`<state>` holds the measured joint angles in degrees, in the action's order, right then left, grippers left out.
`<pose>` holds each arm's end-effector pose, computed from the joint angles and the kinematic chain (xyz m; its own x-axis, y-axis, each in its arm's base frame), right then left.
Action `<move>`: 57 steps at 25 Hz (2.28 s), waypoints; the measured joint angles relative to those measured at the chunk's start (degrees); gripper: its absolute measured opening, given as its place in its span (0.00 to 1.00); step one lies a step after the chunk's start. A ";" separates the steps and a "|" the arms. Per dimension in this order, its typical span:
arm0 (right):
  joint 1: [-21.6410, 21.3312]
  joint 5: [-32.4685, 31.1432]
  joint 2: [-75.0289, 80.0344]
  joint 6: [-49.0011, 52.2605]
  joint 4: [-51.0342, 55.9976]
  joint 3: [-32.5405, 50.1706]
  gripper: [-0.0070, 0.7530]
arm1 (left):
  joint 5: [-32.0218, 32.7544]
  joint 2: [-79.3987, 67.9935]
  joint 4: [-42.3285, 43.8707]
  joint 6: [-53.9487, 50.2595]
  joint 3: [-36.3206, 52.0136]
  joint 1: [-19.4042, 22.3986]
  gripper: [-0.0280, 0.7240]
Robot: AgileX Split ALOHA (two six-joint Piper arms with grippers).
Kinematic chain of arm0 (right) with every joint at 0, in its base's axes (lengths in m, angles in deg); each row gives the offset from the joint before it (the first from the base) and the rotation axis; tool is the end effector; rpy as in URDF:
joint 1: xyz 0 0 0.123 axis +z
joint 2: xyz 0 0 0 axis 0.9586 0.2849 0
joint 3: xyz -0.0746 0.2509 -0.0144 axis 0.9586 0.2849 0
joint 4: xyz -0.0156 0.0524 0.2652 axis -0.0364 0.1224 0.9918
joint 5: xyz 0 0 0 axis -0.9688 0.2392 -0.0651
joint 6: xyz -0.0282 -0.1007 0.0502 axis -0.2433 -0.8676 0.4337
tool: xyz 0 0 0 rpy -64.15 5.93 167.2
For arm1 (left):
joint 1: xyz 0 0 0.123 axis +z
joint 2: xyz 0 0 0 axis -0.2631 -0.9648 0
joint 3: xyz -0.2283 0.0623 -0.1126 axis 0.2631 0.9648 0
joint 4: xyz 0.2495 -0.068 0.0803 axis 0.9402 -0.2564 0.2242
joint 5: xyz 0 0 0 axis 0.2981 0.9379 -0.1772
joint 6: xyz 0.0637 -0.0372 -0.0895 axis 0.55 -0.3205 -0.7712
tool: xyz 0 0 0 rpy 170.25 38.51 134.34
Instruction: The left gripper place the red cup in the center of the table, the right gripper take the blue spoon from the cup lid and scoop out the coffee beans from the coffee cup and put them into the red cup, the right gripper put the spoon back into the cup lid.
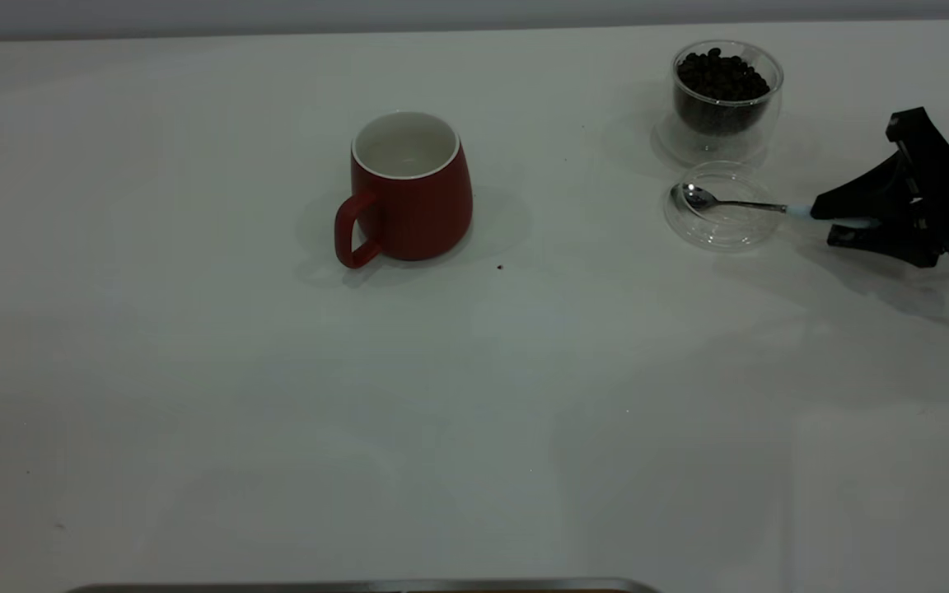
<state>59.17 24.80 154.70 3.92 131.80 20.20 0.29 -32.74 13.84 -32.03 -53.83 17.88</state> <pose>0.3513 -0.0052 -0.0869 -0.8589 0.4956 -0.1292 0.2439 0.6177 0.7477 0.0514 0.0086 0.2646 -0.5097 -0.0657 -0.8579 -0.1130 0.9936 -0.0090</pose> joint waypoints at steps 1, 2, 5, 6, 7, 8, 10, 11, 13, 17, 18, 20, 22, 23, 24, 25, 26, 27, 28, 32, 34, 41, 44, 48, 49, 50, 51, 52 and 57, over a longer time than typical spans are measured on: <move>0.00 0.00 0.00 -0.11 -0.02 0.00 0.46 | 0.00 0.00 0.00 0.00 0.00 0.00 0.82; 0.00 0.00 0.00 -0.14 -0.02 0.00 0.48 | 0.00 0.00 0.00 0.00 0.00 0.00 0.82; 0.00 0.06 0.00 -0.14 -0.09 0.00 0.51 | 0.00 0.00 0.00 0.00 0.00 0.00 0.82; 0.00 0.06 0.00 -0.14 -0.20 0.00 0.51 | 0.00 0.00 0.00 0.00 0.00 0.00 0.82; 0.00 0.06 0.00 -0.14 -0.56 0.00 0.52 | 0.00 0.00 0.00 0.00 0.00 0.00 0.82; 0.00 0.06 0.00 -0.14 -0.88 0.00 0.54 | 0.00 0.00 0.00 0.00 0.00 0.00 0.82; 0.09 0.28 -0.06 -0.14 -1.54 0.00 0.58 | 0.00 0.00 0.00 0.00 0.00 0.00 0.82; 0.33 0.63 -0.32 -0.14 -2.00 0.00 0.61 | 0.00 0.00 0.00 0.00 0.00 0.00 0.82; 0.74 1.81 -1.22 -0.14 -3.14 0.00 0.66 | 0.00 0.00 0.00 0.05 0.00 0.00 0.82; 1.20 4.64 -3.50 -0.14 -6.09 0.00 0.76 | 0.00 0.00 0.00 0.05 0.00 0.00 0.82; 1.20 5.24 -4.09 -0.08 -7.25 0.00 0.77 | 0.00 0.00 0.00 0.05 0.00 0.00 0.82; 1.20 6.77 -5.78 0.23 -9.37 0.00 0.79 | 0.00 0.00 0.00 0.05 0.00 0.00 0.82; 1.20 8.55 -7.63 0.45 -11.64 0.05 0.79 | 0.00 0.00 0.00 0.05 0.00 0.00 0.82; 1.20 9.86 -8.62 0.45 -12.64 0.05 0.79 | 0.00 0.00 0.00 0.05 0.00 0.00 0.82; 1.20 11.27 -9.51 0.49 -13.39 0.05 0.79 | 0.00 0.00 0.00 0.05 0.00 0.00 0.82; 1.20 12.67 -10.19 0.49 -13.75 0.05 0.79 | 0.00 0.00 0.00 0.05 0.00 0.00 0.82; 1.20 14.28 -10.94 0.51 -13.96 0.05 0.79 | 0.00 0.00 0.00 0.05 0.00 0.00 0.82; 1.20 15.71 -11.68 0.51 -14.15 0.05 0.79 | 0.00 0.00 0.00 0.05 0.00 0.00 0.82; 1.20 16.76 -12.47 0.51 -14.27 0.11 0.79 | 0.00 0.00 0.00 0.05 0.00 0.00 0.82; 1.20 17.34 -17.19 2.59 -14.86 0.76 0.79 | 0.00 0.00 0.00 0.05 0.00 0.00 0.82; 1.20 16.33 -21.73 4.27 -15.74 1.34 0.79 | 0.00 0.00 0.00 0.05 0.00 0.00 0.82; 1.20 11.74 -47.05 17.72 -30.97 6.04 0.79 | 0.00 0.00 0.00 0.00 0.00 0.00 0.82; 1.20 6.40 -59.79 30.25 -45.48 8.63 0.79 | 0.00 0.00 0.00 0.00 0.00 0.00 0.82; 1.20 -5.25 -75.18 49.64 -68.56 13.40 0.79 | 0.00 0.00 0.00 0.00 0.00 0.00 0.82; 1.20 -7.86 -78.77 54.28 -74.38 15.09 0.79 | 0.00 0.00 0.00 0.00 0.00 0.00 0.82; 1.20 -9.87 -81.66 58.52 -79.83 16.92 0.79 | 0.00 0.00 0.00 0.00 0.00 0.00 0.82; 1.20 -11.83 -85.07 62.55 -83.91 18.57 0.79 | 0.00 0.00 0.00 0.00 0.00 0.00 0.82; 1.20 -13.33 -88.52 65.63 -87.99 20.68 0.79 | 0.00 0.00 0.00 0.00 0.00 0.00 0.82; 1.26 -16.70 -104.07 76.53 -95.76 30.37 0.79 | 0.00 0.00 0.00 0.00 0.00 0.00 0.82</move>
<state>60.43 8.10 50.63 80.45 36.03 50.57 0.29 -32.74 13.84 -32.03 -53.83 17.88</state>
